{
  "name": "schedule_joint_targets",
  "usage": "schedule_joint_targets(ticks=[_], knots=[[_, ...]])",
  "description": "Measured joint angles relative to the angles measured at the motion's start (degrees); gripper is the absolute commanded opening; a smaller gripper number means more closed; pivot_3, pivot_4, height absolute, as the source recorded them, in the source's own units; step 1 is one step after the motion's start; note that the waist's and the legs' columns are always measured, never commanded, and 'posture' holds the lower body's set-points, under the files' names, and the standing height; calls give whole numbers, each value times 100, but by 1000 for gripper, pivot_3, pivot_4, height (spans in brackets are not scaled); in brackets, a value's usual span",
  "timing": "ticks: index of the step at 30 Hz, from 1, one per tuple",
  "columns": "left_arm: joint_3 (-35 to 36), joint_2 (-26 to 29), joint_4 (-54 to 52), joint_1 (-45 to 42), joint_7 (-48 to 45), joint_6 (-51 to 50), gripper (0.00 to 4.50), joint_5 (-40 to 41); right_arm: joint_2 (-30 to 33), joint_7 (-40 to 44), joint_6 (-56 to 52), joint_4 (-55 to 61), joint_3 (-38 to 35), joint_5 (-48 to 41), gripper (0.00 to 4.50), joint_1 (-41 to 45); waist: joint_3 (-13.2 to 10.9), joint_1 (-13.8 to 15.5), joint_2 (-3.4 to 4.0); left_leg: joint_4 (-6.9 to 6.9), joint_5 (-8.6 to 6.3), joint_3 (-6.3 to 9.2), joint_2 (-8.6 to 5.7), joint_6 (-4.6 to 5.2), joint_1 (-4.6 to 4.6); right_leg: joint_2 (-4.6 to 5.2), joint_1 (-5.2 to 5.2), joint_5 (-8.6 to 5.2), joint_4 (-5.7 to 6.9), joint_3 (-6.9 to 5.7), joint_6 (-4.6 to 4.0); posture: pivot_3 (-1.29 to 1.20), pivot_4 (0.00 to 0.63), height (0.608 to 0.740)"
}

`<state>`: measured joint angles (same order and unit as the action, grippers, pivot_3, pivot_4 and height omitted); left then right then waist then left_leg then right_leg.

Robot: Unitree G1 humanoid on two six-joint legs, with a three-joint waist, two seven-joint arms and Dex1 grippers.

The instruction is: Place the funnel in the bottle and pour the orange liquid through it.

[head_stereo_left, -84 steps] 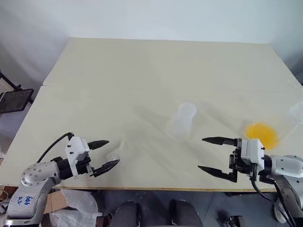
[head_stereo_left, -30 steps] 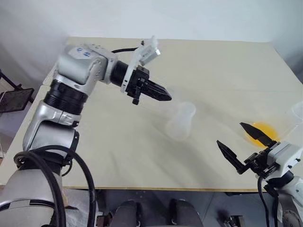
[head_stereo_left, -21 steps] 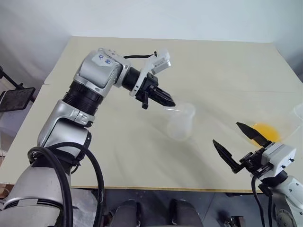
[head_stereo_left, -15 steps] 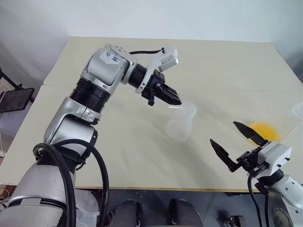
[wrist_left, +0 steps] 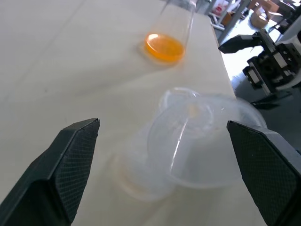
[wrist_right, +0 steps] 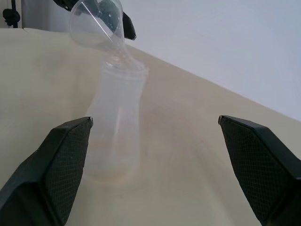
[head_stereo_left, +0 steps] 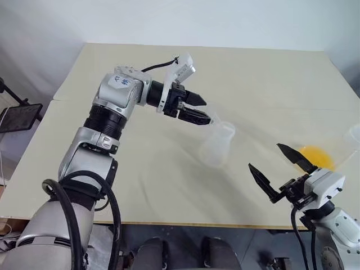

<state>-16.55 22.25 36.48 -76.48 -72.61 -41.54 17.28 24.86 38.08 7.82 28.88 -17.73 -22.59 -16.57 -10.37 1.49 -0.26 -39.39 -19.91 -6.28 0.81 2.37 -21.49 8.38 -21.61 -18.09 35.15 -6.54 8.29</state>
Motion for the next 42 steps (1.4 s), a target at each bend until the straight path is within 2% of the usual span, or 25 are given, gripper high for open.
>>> schedule_joint_targets(ticks=[4, 5, 13, 17, 22, 28, 30, 36, 42], knots=[[155, -187, -36, 103, 209, 274, 4467, -35, 2, 0, -1, -49, 6, -1, 4500, 127, 0, 2, 0, -3, 0, 4, -1, 2, -2, 5, 1, 1, 2, -3, 1, 0, 150, 740], [327, -379, -272, 305, 345, 294, 4467, 60, 8, 3, -1, -115, 6, -4, 4500, 189, 0, -7, 0, -3, 0, 6, -1, 2, -2, 4, 1, 1, 9, -8, 1, 0, 150, 740], [880, -582, -751, 666, 705, 666, 4467, 176, 6, 8, 3, -140, 102, -2, 4500, 147, 0, -12, 1, -12, 0, 7, -3, 2, -1, 6, 1, 1, 18, -7, 1, 0, 150, 740], [1051, -524, -905, 1082, 677, 991, 4467, 197, 7, 8, 28, -194, 128, 0, 4500, 148, 1, -16, 1, -12, 0, 7, -3, 2, -1, 5, 1, 0, 22, -9, 1, 0, 150, 740], [1691, -136, -1209, 2139, 455, 2378, 4467, 337, 10, -11, 89, -195, 74, -2, 4500, 11, 2, -47, 3, -11, 0, 8, 6, 2, 5, 5, 0, 0, 29, -9, -1, 0, 150, 740], [2156, 780, -1938, 3336, 493, 3116, 4467, 301, -46, -346, 82, -186, -415, -102, 4500, -58, 3, -15, 5, -15, -2, 15, 4, 6, 6, 17, 3, 0, 39, -7, -1, 0, 150, 740], [2235, 910, -2087, 3721, 506, 3222, 4467, 295, -70, -506, 75, -184, -650, -160, 4500, -91, 3, 8, 5, -23, -3, 29, 3, 6, 4, 17, 9, 0, 41, -11, -1, 0, 150, 740], [2218, 967, -2933, 4976, 280, 3463, 4467, 544, -501, -907, 133, 53, -1537, -357, 4500, -964, 5, -7, 8, -19, -7, 34, 1, 10, 4, 17, 12, 0, 40, -5, -1, 0, 150, 740], [2171, 962, -3434, 5387, 388, 3233, 4467, 710, -1052, -1136, 484, 209, -2236, -572, 4500, -1692, 18, -25, 31, -10, -8, 12, 3, 10, 24, 16, 14, 0, 40, 24, -1, 0, 150, 740]])
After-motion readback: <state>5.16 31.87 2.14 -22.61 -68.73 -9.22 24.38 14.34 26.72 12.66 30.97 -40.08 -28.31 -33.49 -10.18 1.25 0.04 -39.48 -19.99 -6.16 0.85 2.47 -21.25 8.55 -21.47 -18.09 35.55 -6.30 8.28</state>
